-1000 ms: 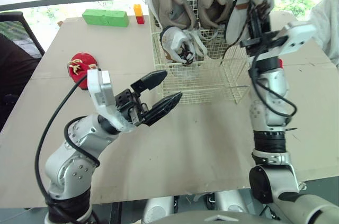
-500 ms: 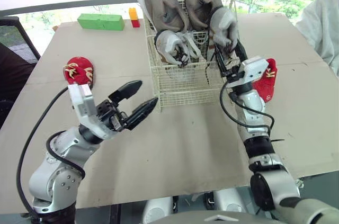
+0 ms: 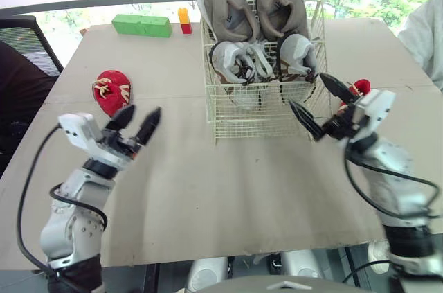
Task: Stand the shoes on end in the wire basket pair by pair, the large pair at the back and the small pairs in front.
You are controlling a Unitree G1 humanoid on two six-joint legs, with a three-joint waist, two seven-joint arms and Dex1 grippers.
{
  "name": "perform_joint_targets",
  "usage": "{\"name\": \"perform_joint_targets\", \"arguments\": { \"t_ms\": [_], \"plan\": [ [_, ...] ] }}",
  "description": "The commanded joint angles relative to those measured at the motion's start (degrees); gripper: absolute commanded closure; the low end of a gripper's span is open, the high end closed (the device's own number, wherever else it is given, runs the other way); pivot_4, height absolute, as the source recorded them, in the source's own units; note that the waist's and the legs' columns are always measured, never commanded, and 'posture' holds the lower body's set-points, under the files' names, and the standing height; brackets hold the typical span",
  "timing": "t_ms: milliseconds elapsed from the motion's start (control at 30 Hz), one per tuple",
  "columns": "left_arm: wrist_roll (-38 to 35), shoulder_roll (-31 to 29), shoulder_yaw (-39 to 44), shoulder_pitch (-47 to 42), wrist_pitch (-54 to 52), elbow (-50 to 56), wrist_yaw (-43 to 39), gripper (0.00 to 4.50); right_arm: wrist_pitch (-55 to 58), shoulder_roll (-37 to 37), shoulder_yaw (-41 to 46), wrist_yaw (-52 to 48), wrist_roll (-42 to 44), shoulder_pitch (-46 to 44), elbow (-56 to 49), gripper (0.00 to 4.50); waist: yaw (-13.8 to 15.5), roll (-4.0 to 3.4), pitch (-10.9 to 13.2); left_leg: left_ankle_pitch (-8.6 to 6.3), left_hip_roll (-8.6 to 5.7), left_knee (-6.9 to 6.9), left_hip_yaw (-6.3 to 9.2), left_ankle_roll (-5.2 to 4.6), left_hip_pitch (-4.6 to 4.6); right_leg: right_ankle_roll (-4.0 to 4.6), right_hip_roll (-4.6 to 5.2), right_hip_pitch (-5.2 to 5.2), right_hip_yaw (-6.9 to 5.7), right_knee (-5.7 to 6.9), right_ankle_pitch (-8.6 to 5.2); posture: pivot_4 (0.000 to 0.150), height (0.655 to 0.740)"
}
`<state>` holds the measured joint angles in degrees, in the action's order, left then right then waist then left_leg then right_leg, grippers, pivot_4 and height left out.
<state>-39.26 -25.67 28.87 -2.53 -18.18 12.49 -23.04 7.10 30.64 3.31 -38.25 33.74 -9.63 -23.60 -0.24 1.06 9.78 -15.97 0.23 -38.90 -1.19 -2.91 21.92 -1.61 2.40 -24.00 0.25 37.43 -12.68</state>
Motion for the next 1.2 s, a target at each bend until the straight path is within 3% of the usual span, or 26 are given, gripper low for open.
{"name": "perform_joint_targets", "arguments": {
  "t_ms": [33, 167, 333, 600, 767, 867, 967, 1100, 1200],
  "plan": [
    [5.84, -2.39, -0.02, -3.81, -2.39, -2.17, 8.05, 0.0, 6.48, 6.37, 4.23, -5.47, 8.25, 1.25, -7.52, 0.06, -0.06, 0.05, 0.02, 0.0, 0.01, 0.0, -0.01, 0.0, 0.0, -0.06, -0.02, 0.0, 0.0, -0.04, 0.03, 0.15, 0.74],
    [12.28, -3.91, -4.2, -10.24, -5.82, -6.65, 13.31, 0.0, 11.61, 10.6, 6.35, -6.77, 14.28, 0.98, -10.75, 0.06, 0.18, 0.23, 0.04, 0.0, 0.0, 0.0, 0.06, -0.01, 0.05, -0.2, 0.0, 0.05, -0.11, -0.19, 0.11, 0.15, 0.74],
    [18.21, -3.62, -4.16, -21.67, -3.46, -20.5, 20.59, 0.0, 15.13, 11.17, 8.41, -5.3, 18.8, 0.34, -13.31, 0.06, 0.84, 0.35, 0.07, 0.0, 0.0, 0.0, 0.17, -0.01, 0.15, -0.22, -0.01, 0.08, -0.25, -0.38, 0.14, 0.15, 0.74],
    [22.53, -7.62, -4.97, -26.67, 3.21, -35.25, 15.96, 0.0, 16.74, 12.08, 11.92, -4.06, 19.51, 3.17, -15.65, 0.06, 1.19, 0.45, 0.01, 0.12, -0.01, 0.17, 0.22, 0.2, 0.99, -0.23, 0.15, -0.64, -0.35, -0.57, 0.17, 0.15, 0.74],
    [23.71, -8.08, -7.05, -30.4, 7.29, -44.85, 10.28, 0.0, 16.97, 11.05, 11.0, -2.83, 18.87, 3.13, -16.33, 0.06, 1.18, 0.46, 0.01, 0.02, -0.05, 0.17, 0.26, 0.03, 0.98, -0.19, 0.29, -0.63, -0.41, -0.57, 0.19, 0.15, 0.74],
    [23.8, -8.03, -7.99, -31.09, 9.08, -47.14, 7.04, 0.78, 17.2, 10.98, 10.69, -2.9, 18.74, 2.77, -16.23, 0.0, 1.1, 0.46, 0.0, 0.01, -0.06, 0.17, 0.25, 0.02, 0.98, -0.12, 0.33, -0.63, -0.44, -0.57, 0.24, 0.15, 0.74],
    [23.79, -7.76, -7.62, -30.62, 9.64, -47.42, 6.42, 2.32, 17.49, 11.08, 10.46, -3.08, 18.79, 2.39, -16.2, 0.0, 1.24, 0.46, 0.0, 0.02, -0.06, 0.17, 0.27, 0.03, 0.98, -0.12, 0.38, -0.63, -0.52, -0.56, 0.24, 0.15, 0.74],
    [23.73, -7.63, -6.55, -29.08, 10.18, -45.92, 7.5, 4.0, 18.75, 10.84, 9.23, -1.71, 18.78, 1.2, -15.93, 0.0, 1.15, 0.47, 0.0, 0.02, -0.06, 0.17, 0.25, 0.03, 1.02, -0.13, 0.45, -0.63, -0.54, -0.57, 0.24, 0.15, 0.74],
    [20.59, -6.73, -3.44, -27.36, 14.44, -39.85, 6.58, 4.21, 20.33, 11.05, 6.79, 0.41, 16.57, -1.58, -15.74, 0.0, 1.06, 0.46, 0.0, 0.02, -0.06, 0.17, 0.25, 0.03, 1.01, -0.13, 0.47, -0.63, -0.54, -0.57, 0.24, 0.15, 0.74]
  ]
}}
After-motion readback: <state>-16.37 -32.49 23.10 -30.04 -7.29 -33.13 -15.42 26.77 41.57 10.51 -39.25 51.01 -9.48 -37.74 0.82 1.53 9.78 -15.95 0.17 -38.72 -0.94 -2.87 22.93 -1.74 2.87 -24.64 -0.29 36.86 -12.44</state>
